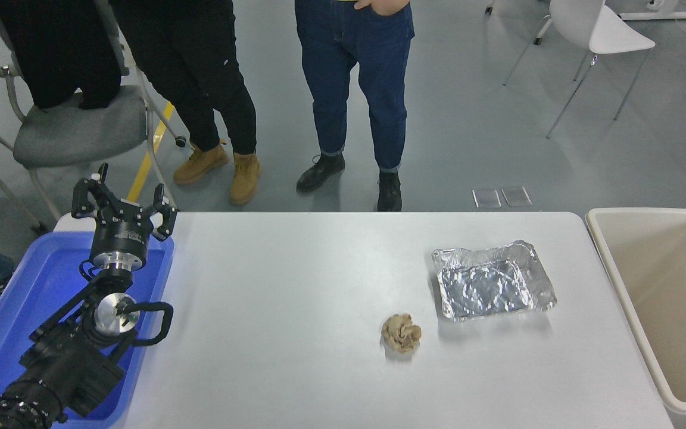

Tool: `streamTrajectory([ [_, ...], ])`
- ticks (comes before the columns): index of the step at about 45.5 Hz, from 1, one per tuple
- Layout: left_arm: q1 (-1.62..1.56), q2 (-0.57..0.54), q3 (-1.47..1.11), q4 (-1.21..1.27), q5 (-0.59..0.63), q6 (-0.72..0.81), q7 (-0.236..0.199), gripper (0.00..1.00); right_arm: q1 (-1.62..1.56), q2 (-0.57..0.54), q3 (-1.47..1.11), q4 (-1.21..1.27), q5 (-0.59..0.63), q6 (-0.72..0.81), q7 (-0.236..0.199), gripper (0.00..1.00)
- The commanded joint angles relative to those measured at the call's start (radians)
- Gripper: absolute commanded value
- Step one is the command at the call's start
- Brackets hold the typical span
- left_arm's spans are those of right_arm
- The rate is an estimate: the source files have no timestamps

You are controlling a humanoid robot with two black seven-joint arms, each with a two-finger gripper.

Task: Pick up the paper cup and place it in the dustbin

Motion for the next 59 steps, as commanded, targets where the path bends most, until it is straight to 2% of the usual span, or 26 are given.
streamTrajectory([
  [1,0.0,0.0,0.0,0.0,0.0,0.0,-0.001,0.99,-0.768,0.159,0.25,-0.269,0.081,-0.039,-0.017,0.0],
  [5,0.0,0.0,0.0,0.0,0.0,0.0,-0.001,0.99,-0.802,0.183,0.247,-0.284,0.127,-0.039,-0.019,0.0],
  [59,0.0,0.0,0.0,0.0,0.0,0.0,-0.001,0.99,-0.788,0.179,0.248,-0.278,0.131,-0.039,-0.02,0.0],
])
